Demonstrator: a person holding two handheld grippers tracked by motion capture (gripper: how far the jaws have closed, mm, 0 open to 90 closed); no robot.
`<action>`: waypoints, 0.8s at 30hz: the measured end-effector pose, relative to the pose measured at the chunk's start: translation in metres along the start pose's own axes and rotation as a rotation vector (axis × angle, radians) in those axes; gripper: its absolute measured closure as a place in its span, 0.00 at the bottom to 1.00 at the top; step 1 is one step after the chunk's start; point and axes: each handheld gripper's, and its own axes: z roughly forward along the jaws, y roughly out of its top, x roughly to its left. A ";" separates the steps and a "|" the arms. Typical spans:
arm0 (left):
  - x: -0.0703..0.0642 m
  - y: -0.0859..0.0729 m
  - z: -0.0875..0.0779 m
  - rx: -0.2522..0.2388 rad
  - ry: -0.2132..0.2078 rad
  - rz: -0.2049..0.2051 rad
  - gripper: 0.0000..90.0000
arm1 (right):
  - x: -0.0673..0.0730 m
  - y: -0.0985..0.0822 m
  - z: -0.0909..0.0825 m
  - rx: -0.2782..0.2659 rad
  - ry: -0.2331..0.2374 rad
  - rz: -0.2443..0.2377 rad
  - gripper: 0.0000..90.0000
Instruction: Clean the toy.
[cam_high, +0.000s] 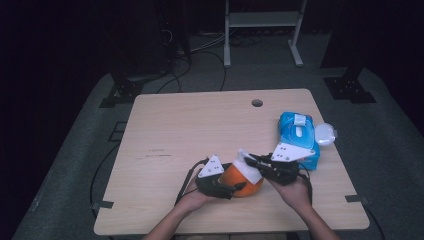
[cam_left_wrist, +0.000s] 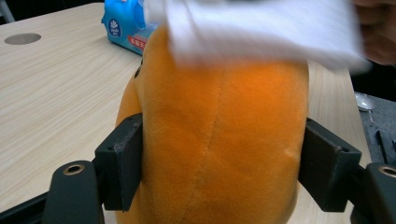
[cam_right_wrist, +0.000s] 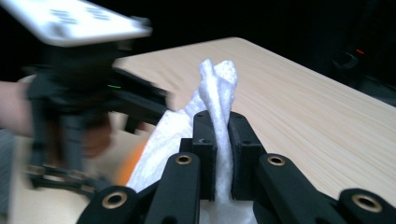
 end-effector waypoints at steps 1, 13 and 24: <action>0.001 0.000 0.000 -0.002 -0.002 0.000 0.26 | -0.007 -0.004 -0.002 0.002 -0.004 0.030 0.91; 0.012 -0.005 0.000 -0.005 -0.064 0.017 0.03 | -0.011 -0.012 0.000 -0.003 0.060 0.088 0.91; 0.007 0.004 -0.005 -0.010 -0.050 0.010 0.31 | -0.001 -0.001 -0.003 -0.048 0.070 0.079 0.91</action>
